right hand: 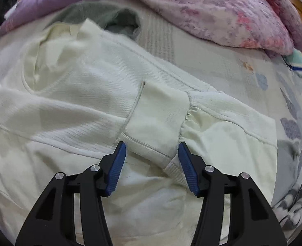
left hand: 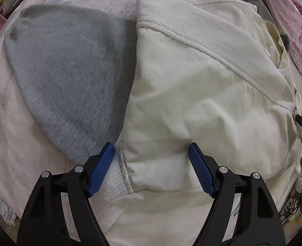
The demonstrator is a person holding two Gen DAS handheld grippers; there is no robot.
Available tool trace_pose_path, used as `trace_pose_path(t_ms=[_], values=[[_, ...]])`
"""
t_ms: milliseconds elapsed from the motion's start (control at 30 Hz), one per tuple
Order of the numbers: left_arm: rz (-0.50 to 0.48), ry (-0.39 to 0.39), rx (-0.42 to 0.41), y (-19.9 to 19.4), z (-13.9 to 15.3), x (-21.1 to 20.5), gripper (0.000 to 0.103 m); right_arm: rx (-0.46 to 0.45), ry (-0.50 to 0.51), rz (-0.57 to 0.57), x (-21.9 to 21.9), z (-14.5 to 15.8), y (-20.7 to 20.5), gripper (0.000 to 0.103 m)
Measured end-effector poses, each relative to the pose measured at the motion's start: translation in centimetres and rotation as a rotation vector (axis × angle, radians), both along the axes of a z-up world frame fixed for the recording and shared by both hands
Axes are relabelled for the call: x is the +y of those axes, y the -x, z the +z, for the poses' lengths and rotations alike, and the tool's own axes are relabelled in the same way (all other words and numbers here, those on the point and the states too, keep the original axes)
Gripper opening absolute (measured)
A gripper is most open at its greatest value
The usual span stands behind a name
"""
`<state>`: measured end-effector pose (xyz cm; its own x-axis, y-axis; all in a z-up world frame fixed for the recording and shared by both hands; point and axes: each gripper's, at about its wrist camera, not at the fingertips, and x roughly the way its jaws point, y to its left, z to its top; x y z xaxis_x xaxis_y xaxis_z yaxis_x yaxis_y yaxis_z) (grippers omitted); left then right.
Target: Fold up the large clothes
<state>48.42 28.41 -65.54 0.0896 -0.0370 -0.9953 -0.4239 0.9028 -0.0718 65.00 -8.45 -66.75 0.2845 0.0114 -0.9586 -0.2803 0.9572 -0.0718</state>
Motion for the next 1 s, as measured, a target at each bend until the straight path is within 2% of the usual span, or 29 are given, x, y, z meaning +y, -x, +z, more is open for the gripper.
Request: trace_pose_path(t_ms=[33, 67, 100, 167, 233, 300, 333, 367, 400, 433, 533, 600, 667, 733, 833, 900, 1000], values=[[-0.001, 0.001, 0.001, 0.0, 0.1, 0.1, 0.076, -0.008, 0.01, 0.002, -0.1, 0.0, 0.0, 0.031], [-0.002, 0.002, -0.002, 0.0, 0.2, 0.2, 0.076, -0.017, 0.014, -0.016, -0.7, 0.2, -0.2, 0.006], [-0.002, 0.003, -0.007, 0.1, 0.4, 0.2, 0.076, -0.009, -0.015, -0.041, -1.4, 0.4, -0.4, 0.0], [0.002, 0.016, -0.023, 0.3, 0.9, 0.6, 0.076, 0.003, -0.067, -0.09, -2.6, 1.1, -0.5, 0.0], [0.005, 0.029, -0.025, 0.5, 1.2, 1.1, 0.076, 0.038, -0.118, -0.079, -2.9, 1.5, -0.4, 0.0], [0.007, 0.035, -0.032, 0.8, 1.6, 1.5, 0.076, 0.036, -0.135, -0.064, -2.5, 2.3, -0.1, 0.007], [0.007, 0.032, -0.033, 1.0, 1.8, 1.6, 0.076, 0.03, -0.126, -0.03, -2.0, 2.6, 0.2, 0.024], [0.007, 0.031, -0.038, 1.1, 2.0, 1.8, 0.076, 0.021, -0.079, 0.026, -1.2, 2.6, 0.6, 0.05], [0.007, 0.032, -0.044, 1.3, 2.2, 2.0, 0.076, 0.006, -0.027, 0.056, -0.6, 2.3, 0.8, 0.058], [0.006, 0.033, -0.044, 1.3, 2.3, 1.9, 0.076, 0.001, 0.019, 0.09, 0.0, 1.8, 1.1, 0.059], [0.002, 0.041, -0.048, 1.2, 2.6, 2.1, 0.076, 0.01, 0.122, 0.121, 0.7, -0.7, 1.3, 0.059], [-0.006, 0.043, -0.051, 1.4, 2.7, 2.3, 0.076, -0.021, 0.143, 0.104, 0.6, -1.1, 1.4, 0.045], [-0.013, 0.045, -0.056, 1.3, 3.0, 1.9, 0.076, -0.023, 0.07, 0.024, -0.6, -0.2, 1.0, 0.032], [-0.016, 0.05, -0.067, 1.3, 3.3, 2.0, 0.076, -0.058, 0.004, -0.028, -1.7, 1.7, 1.2, 0.029], [-0.007, 0.059, -0.08, 1.4, 3.8, 1.9, 0.076, -0.125, -0.116, -0.114, -3.0, 6.3, 2.3, 0.026], [0.015, 0.071, -0.091, 1.8, 4.4, 2.5, 0.076, -0.159, -0.202, -0.13, -2.2, 9.4, 3.6, 0.026], [0.038, 0.066, -0.106, 2.3, 5.3, 3.9, 0.076, -0.184, -0.338, -0.083, 2.0, 13.4, 5.7, 0.026]])
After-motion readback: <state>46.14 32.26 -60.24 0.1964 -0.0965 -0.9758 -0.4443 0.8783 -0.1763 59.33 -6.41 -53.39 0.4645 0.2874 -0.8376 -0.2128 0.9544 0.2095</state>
